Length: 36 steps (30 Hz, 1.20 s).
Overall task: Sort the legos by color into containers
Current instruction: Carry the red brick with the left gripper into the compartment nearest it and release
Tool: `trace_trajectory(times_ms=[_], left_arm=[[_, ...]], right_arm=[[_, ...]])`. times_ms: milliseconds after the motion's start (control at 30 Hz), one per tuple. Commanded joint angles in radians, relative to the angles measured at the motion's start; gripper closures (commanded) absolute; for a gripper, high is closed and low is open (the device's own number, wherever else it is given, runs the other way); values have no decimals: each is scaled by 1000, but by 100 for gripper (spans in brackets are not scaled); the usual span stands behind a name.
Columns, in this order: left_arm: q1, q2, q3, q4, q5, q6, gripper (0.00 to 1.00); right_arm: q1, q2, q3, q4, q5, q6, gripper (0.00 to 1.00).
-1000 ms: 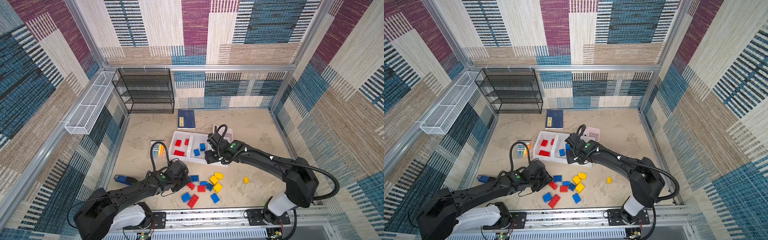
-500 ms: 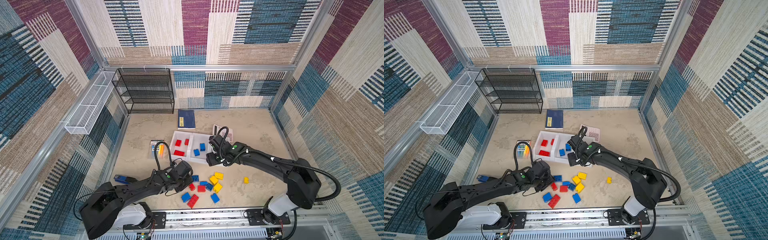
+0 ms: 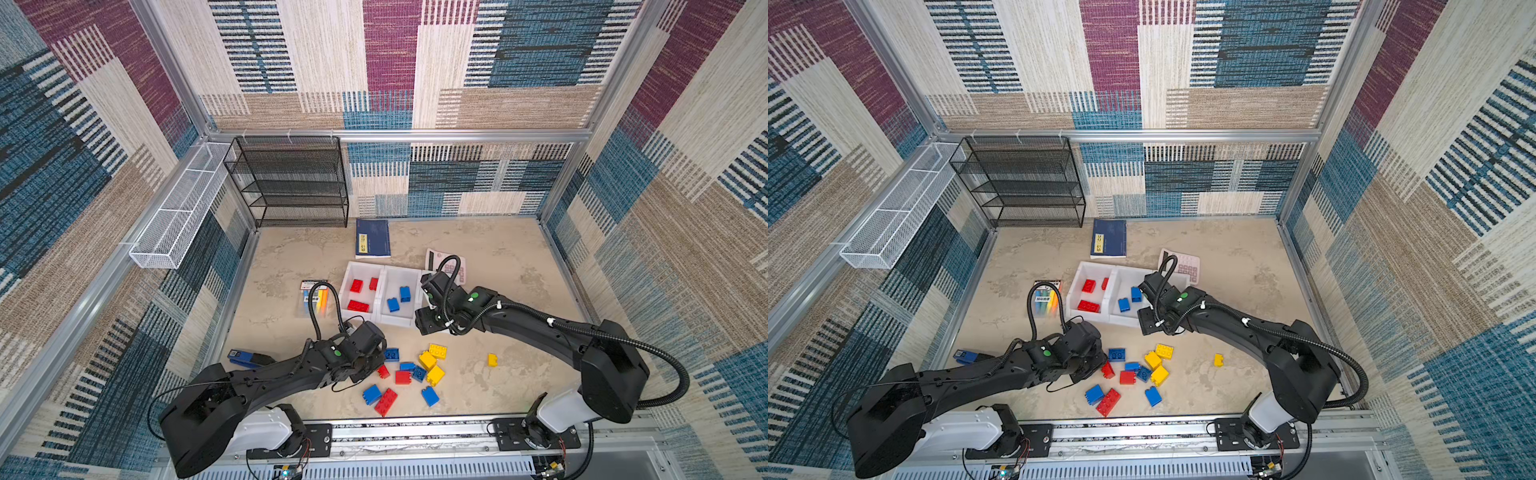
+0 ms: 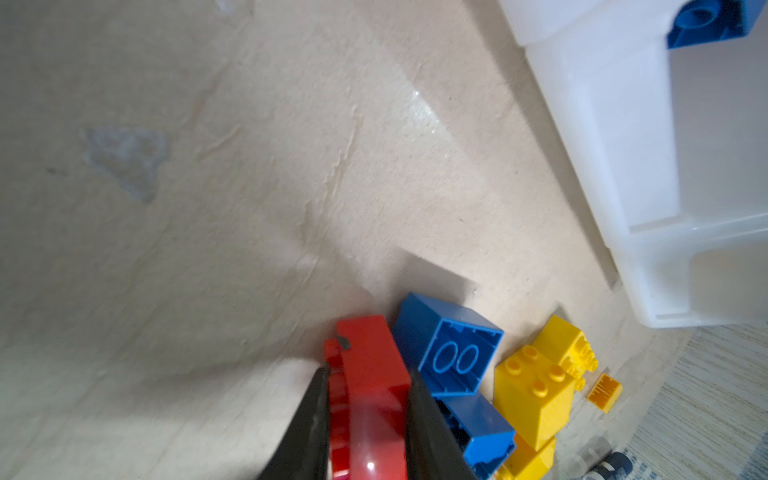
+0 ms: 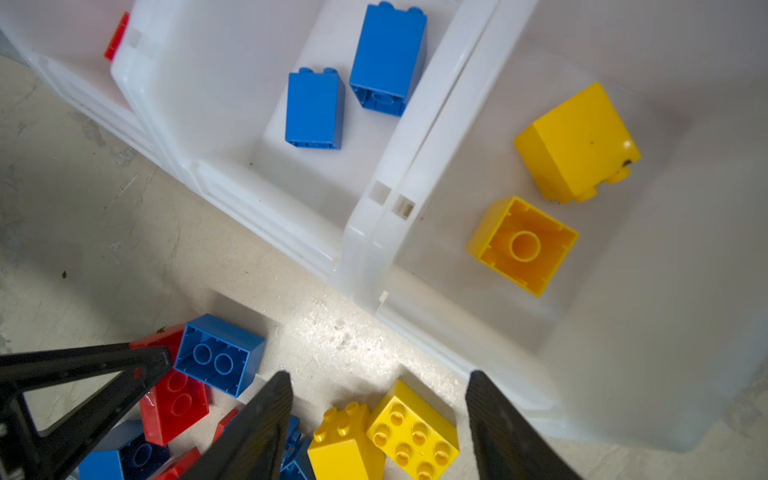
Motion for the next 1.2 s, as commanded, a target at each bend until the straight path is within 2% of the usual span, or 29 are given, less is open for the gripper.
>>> trace_trajectory(times_ms=[0, 233, 333, 467, 600, 767, 1033, 1167], left_arm=[[0, -14, -3, -10, -51, -11, 82], [30, -69, 4, -27, -77, 30, 84], [99, -86, 36, -46, -45, 91, 85], [239, -68, 131, -84, 27, 224, 86], [368, -1, 273, -132, 73, 359, 86], [450, 127, 450, -170, 72, 505, 85], [510, 355, 644, -183, 120, 613, 82], [515, 427, 700, -189, 161, 640, 71]], right_arm=[[-1, -9, -3, 24, -3, 8, 31], [-1, -16, 0, 14, 2, 8, 31], [-2, -18, 0, 14, 2, 11, 31], [-1, -22, -1, 13, 2, 14, 31], [-2, -29, 2, 6, 7, 18, 31], [-1, -43, -2, -2, 15, 29, 32], [-2, -74, -21, -16, 21, 49, 32], [-2, -86, -25, -32, 29, 56, 31]])
